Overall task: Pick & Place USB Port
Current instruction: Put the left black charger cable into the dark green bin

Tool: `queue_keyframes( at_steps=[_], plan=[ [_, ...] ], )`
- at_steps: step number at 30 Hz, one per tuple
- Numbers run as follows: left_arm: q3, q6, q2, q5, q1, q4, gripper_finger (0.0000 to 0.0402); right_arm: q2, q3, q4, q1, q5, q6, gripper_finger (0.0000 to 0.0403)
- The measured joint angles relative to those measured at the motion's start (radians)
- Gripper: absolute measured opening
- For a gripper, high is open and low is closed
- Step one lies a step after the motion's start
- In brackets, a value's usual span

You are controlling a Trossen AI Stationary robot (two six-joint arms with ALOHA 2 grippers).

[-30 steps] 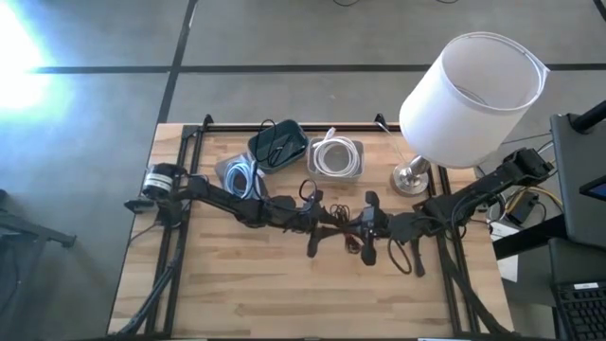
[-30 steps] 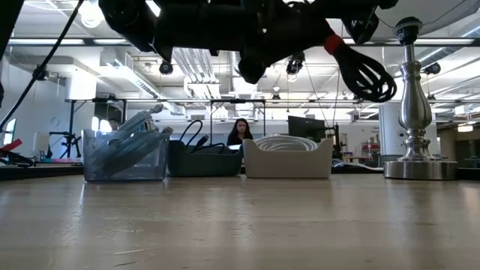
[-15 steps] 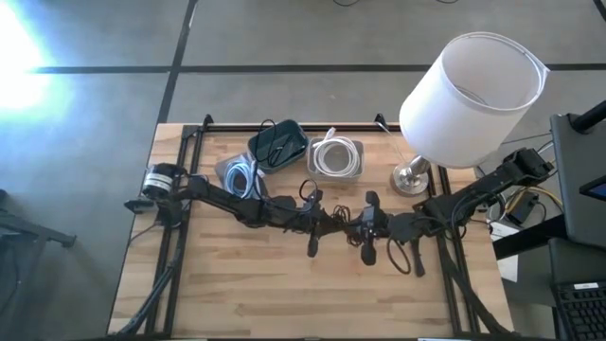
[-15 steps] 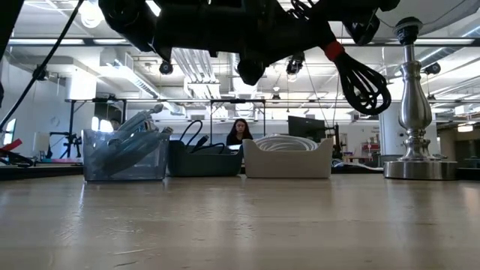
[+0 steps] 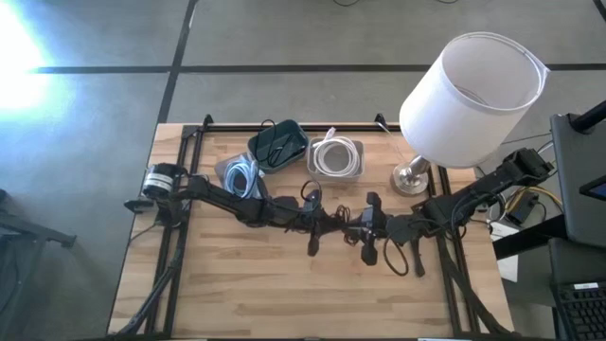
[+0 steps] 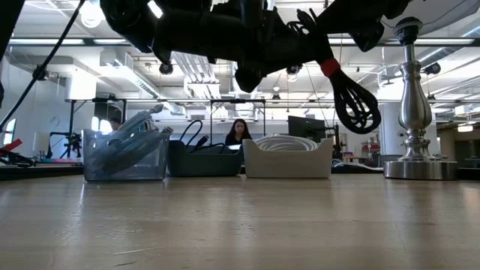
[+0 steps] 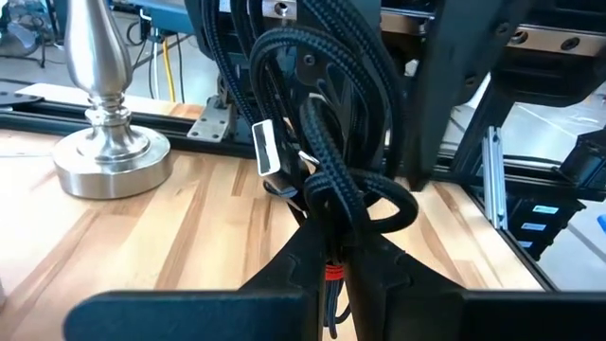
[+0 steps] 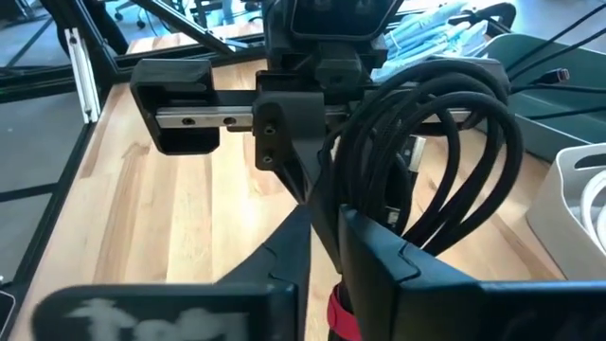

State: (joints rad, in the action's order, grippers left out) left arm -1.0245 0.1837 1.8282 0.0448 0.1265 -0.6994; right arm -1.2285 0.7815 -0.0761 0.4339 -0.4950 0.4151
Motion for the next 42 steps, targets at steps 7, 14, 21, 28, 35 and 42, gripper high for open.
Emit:
queue_keyframes(
  at_steps=[7,14,21,28,35,42],
  plan=[
    [0.000,0.000,0.000,0.014,0.000,0.023,0.0027,0.008,0.000,-0.003,0.000,-0.001,-0.005,0.0101],
    [0.000,0.000,-0.007,0.059,-0.004,0.115,0.0027,0.039,0.000,-0.043,0.002,-0.002,-0.020,0.0125],
    [-0.004,0.001,-0.119,0.179,-0.018,0.341,0.0028,0.082,0.000,-0.136,0.003,-0.001,0.052,0.0132],
    [-0.014,-0.028,-0.300,0.388,-0.072,0.596,0.0028,0.070,0.000,-0.149,0.005,-0.001,0.056,0.0123],
    [-0.044,-0.013,-0.373,0.490,-0.221,0.793,0.0023,0.071,0.000,-0.139,0.005,-0.001,0.056,0.0128],
    [-0.096,0.028,-0.368,0.510,-0.423,0.985,0.0022,0.069,0.000,-0.127,0.005,-0.001,0.040,0.0127]
  ],
)
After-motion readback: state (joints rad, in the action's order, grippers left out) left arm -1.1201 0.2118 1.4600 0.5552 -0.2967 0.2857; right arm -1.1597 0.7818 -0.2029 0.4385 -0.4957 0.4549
